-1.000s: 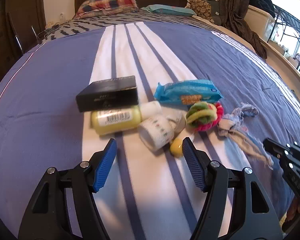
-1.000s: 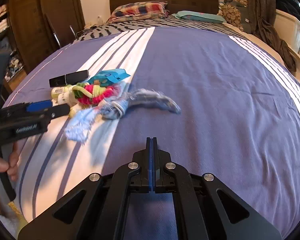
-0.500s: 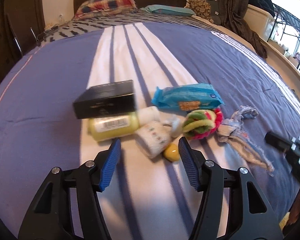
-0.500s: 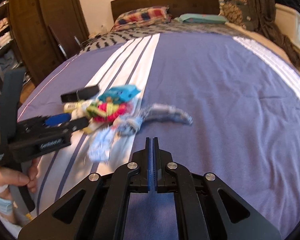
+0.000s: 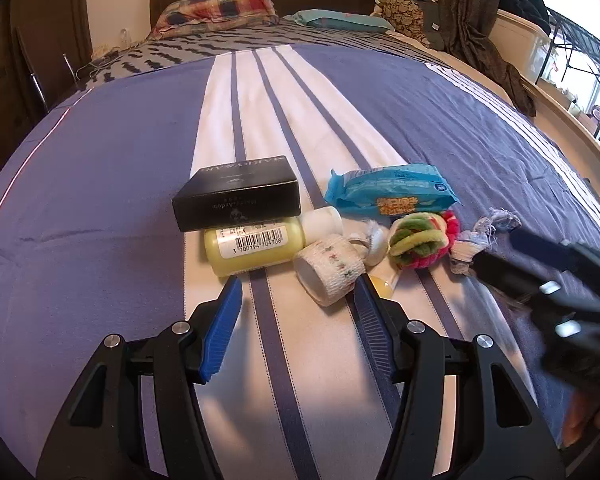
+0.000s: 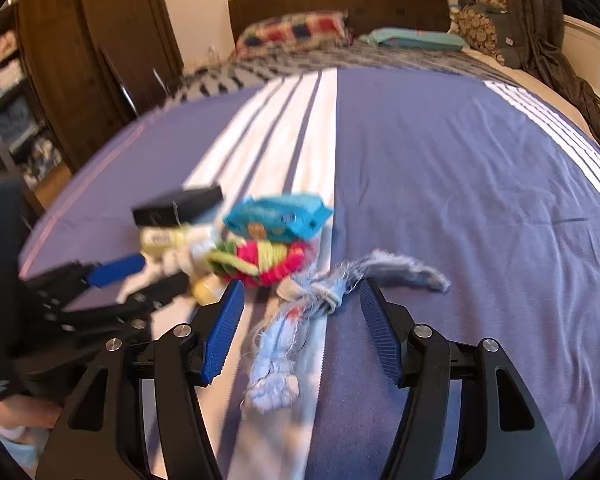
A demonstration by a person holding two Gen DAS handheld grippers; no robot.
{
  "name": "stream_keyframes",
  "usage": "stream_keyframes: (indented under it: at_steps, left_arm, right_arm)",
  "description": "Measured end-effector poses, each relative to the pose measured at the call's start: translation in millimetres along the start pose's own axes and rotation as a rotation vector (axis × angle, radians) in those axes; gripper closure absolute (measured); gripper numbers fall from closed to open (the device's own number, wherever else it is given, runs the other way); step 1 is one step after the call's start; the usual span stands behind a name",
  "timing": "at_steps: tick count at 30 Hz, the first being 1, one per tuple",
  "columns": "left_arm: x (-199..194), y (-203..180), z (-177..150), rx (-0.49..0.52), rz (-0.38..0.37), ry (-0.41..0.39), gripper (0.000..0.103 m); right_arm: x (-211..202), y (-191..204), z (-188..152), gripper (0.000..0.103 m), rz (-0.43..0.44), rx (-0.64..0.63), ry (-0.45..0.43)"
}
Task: Collect trash
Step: 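Grasp the white tape roll with the left gripper while the right grasps the frayed rope toy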
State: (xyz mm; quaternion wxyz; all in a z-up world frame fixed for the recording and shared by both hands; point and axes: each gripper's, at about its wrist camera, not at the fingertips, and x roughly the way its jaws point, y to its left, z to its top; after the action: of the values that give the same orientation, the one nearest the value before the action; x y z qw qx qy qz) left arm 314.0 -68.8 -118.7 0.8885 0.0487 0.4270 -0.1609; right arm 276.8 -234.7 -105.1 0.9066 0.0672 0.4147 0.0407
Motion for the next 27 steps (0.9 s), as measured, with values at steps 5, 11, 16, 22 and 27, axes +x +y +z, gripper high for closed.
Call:
stream_keyframes:
  at_steps: [5,11,16,22,27]
  left_arm:
    - [5,-4,3,0.002,-0.013,-0.006,0.048]
    - [6,-17,5,0.035,-0.010,-0.009,0.048]
    - [10,-12,8,0.023,0.003,-0.007,0.048]
    - [15,-5,8,0.006,-0.067,-0.001,0.048]
    - [14,-12,5,0.038,-0.084,0.009,0.066]
  right_arm:
    - [14,-8,-5,0.068,-0.055,-0.009,0.024]
    - [8,-29,-4,0.075,-0.126,-0.002,-0.004]
    - [4,-39,-8,0.075,-0.114,-0.002,-0.007]
    - [5,-34,-9,0.075,-0.088,-0.013,-0.008]
    - [3,-28,-11,0.079,-0.065,-0.019,-0.012]
